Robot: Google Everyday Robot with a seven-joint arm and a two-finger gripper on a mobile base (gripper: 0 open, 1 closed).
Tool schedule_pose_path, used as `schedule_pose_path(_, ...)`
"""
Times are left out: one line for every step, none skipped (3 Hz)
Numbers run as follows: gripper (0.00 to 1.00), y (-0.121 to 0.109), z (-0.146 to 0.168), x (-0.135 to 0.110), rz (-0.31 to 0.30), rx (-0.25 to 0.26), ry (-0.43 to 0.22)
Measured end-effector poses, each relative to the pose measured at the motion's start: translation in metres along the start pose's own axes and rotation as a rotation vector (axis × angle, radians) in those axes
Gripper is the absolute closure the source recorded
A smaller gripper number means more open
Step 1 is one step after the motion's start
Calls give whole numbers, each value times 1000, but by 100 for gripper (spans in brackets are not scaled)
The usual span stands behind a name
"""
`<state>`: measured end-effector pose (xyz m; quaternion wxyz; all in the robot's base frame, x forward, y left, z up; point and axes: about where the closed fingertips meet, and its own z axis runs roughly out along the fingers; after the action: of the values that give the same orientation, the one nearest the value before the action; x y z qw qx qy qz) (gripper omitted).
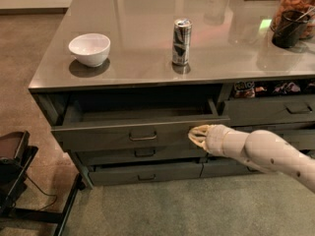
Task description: Close top drawer
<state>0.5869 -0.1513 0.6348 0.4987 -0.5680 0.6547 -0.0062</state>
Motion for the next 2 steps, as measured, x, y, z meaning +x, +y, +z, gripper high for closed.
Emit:
schedule_pose_path(100, -9, 10, 1, -6, -1, 2)
schedule_pose_path(100, -34, 44, 0, -28, -23, 7)
